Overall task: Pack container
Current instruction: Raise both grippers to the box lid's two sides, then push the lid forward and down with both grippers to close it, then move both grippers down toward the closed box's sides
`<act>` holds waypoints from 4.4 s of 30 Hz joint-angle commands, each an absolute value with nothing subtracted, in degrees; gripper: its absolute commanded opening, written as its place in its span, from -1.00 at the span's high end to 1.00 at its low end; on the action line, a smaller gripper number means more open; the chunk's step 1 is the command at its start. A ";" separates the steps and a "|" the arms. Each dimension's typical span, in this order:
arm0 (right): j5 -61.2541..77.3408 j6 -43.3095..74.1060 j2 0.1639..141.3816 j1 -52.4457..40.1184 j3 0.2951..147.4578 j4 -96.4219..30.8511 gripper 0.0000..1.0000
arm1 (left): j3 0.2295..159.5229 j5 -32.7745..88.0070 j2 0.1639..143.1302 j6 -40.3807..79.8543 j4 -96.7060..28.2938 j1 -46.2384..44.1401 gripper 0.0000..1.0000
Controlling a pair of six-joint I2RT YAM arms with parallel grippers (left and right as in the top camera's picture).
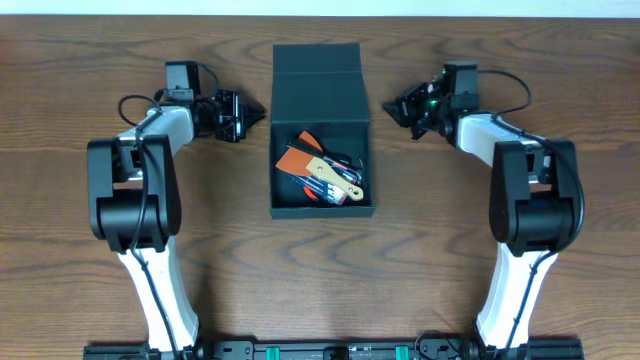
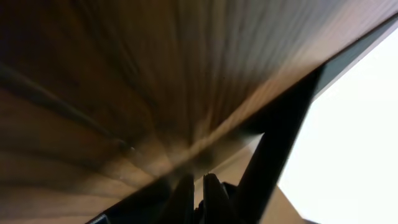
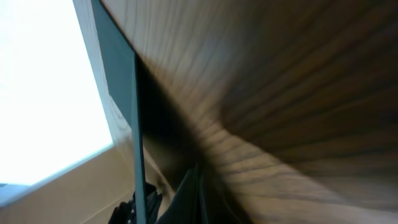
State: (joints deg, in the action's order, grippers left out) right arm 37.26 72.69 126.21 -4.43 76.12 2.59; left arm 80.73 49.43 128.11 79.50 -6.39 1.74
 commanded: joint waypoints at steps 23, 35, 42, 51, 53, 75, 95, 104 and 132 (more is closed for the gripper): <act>40.64 76.53 134.96 -8.71 80.58 20.10 0.98 | 81.95 56.05 133.03 84.79 9.15 -1.37 0.89; 47.51 68.38 134.91 -8.60 80.64 32.56 0.98 | 87.66 65.21 133.01 77.54 13.87 -1.32 0.89; 52.42 67.20 134.67 -8.56 80.66 39.55 0.98 | 90.59 72.64 132.99 73.84 13.89 -1.32 0.89; 55.70 65.67 131.68 -8.21 80.68 40.32 0.98 | 91.77 81.32 132.86 71.59 15.57 -1.32 0.89; 55.99 65.39 130.43 -8.16 80.68 40.32 0.97 | 91.77 82.67 132.66 71.59 17.04 -1.32 0.89; 53.54 47.99 114.63 -8.34 80.68 7.68 0.97 | 91.74 86.67 124.18 73.41 18.76 -1.85 0.89; 47.22 40.38 105.97 -10.85 80.68 -12.84 0.97 | 91.74 87.50 121.19 83.59 23.55 -4.27 0.89; 43.72 39.97 101.32 -11.73 80.68 -13.78 0.97 | 91.74 79.29 121.21 75.35 18.92 -4.21 0.89; 18.11 32.01 99.11 -26.52 80.68 -40.36 0.97 | 95.98 4.62 94.76 27.44 -63.11 -7.51 0.89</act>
State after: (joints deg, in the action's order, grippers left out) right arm 25.17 33.93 100.77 -24.14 80.09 -39.46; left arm 95.68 13.85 96.47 29.34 -61.10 -7.27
